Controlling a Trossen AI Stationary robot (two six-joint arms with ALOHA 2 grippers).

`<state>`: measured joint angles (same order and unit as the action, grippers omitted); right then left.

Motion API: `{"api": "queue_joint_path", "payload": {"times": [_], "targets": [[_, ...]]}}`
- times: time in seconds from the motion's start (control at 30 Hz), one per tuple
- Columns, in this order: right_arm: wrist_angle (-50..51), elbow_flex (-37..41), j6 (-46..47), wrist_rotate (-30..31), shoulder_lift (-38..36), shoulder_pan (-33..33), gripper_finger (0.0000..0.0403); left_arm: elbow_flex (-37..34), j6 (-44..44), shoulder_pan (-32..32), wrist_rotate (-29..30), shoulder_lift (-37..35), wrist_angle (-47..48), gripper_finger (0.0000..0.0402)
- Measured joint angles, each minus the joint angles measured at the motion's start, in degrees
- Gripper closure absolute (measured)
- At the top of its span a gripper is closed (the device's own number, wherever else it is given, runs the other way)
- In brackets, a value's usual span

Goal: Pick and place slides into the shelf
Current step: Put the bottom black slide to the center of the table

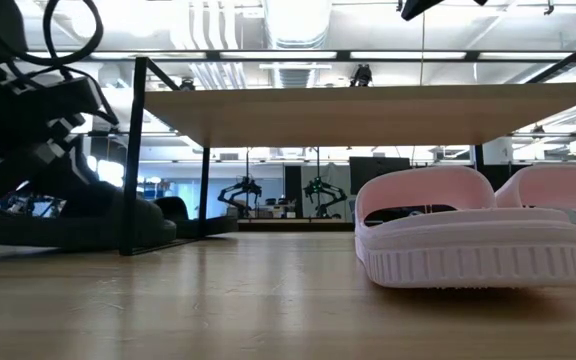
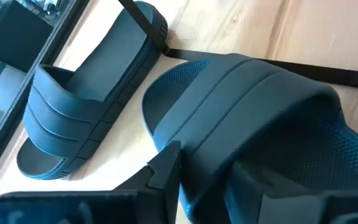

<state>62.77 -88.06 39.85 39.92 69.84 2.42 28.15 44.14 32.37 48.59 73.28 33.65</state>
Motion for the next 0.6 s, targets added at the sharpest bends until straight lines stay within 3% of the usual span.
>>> {"api": "queue_joint_path", "payload": {"times": [0.23,0.37,0.6], "targets": [[-0.01,0.16,0.27,0.12,0.0,-0.01,0.039,1.87,0.4,-0.93,-1.77,-0.43,8.45,0.0394],[-0.01,0.16,0.27,0.16,0.0,0.0,0.039,5.5,0.54,-0.99,-3.42,-1.89,19.22,0.0398],[-0.06,0.21,0.27,0.61,0.0,-0.01,0.039,11.61,5.58,-0.93,3.26,-10.35,33.66,0.04]]}}
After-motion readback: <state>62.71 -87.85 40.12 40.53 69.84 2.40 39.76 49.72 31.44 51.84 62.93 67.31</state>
